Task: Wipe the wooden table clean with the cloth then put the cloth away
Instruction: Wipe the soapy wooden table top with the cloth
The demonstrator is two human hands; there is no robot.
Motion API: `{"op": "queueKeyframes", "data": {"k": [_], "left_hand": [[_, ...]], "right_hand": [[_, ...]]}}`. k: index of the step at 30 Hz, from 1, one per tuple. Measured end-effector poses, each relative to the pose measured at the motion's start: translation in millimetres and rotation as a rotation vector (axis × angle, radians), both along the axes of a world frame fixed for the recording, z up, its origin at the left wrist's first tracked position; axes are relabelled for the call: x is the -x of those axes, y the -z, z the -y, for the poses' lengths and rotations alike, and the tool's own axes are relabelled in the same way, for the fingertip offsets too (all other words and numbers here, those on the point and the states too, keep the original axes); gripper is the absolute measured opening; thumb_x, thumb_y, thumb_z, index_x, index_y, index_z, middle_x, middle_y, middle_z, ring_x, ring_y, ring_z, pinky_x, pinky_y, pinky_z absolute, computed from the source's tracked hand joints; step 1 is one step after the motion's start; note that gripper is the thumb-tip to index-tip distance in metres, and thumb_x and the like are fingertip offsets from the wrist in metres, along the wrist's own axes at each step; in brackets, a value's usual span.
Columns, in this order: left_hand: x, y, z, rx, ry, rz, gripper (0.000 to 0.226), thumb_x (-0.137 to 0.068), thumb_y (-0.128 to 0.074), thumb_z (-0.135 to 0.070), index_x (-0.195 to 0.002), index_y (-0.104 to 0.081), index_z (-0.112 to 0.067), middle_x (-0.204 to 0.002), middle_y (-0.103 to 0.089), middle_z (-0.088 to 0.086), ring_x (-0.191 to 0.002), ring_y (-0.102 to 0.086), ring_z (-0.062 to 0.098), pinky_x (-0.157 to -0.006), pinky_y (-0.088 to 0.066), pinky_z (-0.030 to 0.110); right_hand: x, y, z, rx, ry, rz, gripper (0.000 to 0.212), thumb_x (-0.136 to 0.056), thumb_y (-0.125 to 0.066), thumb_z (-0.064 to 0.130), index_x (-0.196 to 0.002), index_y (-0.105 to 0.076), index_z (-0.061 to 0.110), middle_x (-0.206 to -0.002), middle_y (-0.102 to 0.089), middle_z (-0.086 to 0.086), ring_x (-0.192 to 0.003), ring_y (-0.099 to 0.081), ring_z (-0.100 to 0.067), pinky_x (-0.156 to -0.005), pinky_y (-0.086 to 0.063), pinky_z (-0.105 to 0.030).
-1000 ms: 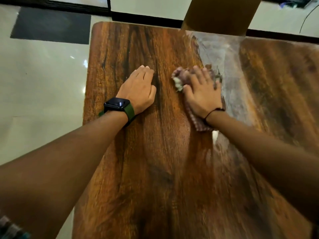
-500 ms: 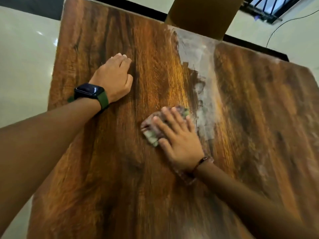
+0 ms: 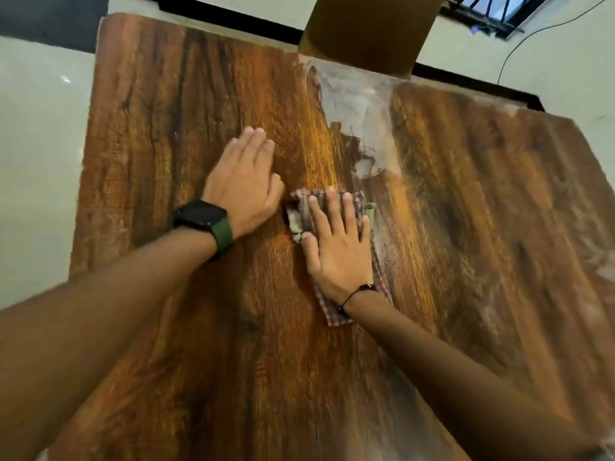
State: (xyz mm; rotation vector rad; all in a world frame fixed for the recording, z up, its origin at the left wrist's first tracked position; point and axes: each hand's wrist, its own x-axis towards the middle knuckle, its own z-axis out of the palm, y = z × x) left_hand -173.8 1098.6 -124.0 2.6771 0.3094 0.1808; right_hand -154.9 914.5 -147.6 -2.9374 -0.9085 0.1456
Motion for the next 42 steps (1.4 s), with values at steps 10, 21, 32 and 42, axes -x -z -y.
{"op": "queueKeyframes", "data": {"k": [10, 21, 32, 42], "left_hand": [[-27.8, 24.6, 84.1, -0.018, 0.072, -0.018, 0.078, -0.082, 0.003, -0.049, -0.145, -0.006, -0.003, -0.155, -0.008, 0.017, -0.143, -0.003, 0.027, -0.114, 0.001, 0.037], [-30.2, 16.3, 80.7, 0.076, -0.039, -0.079, 0.084, -0.079, 0.007, -0.053, -0.146, -0.012, -0.006, -0.155, -0.012, 0.012, -0.144, -0.004, 0.022, -0.115, 0.001, 0.034], [-37.0, 26.1, 80.4, -0.121, -0.061, -0.072, 0.074, -0.090, -0.015, -0.053, -0.134, -0.040, 0.000, -0.141, -0.041, 0.020, -0.134, -0.034, 0.031, -0.110, -0.024, 0.046], [-87.8, 5.1, 65.5, 0.016, -0.158, 0.000, 0.065, -0.085, -0.017, -0.046, -0.122, -0.051, -0.004, -0.129, -0.051, 0.019, -0.121, -0.045, 0.034, -0.104, -0.031, 0.045]], "right_hand": [[-154.0, -0.8, 36.4, -0.040, 0.141, -0.002, 0.055, -0.094, -0.022, 0.044, -0.148, -0.021, 0.033, -0.159, -0.006, 0.005, -0.146, 0.001, -0.017, -0.117, 0.000, -0.050], [-30.6, 0.9, 47.7, -0.016, -0.311, -0.020, 0.061, -0.094, -0.022, 0.047, -0.148, -0.001, 0.025, -0.157, -0.006, 0.001, -0.146, 0.004, -0.020, -0.113, -0.004, -0.051], [-264.0, 1.0, 1.9, 0.009, -0.200, -0.001, 0.062, -0.089, -0.015, 0.051, -0.148, -0.014, 0.033, -0.159, -0.005, 0.004, -0.146, 0.001, -0.016, -0.117, -0.002, -0.046], [-134.0, -3.0, 6.9, 0.032, -0.256, -0.025, 0.063, -0.088, -0.005, 0.050, -0.147, 0.002, 0.029, -0.155, 0.013, 0.006, -0.145, 0.013, -0.019, -0.114, 0.006, -0.049]]}}
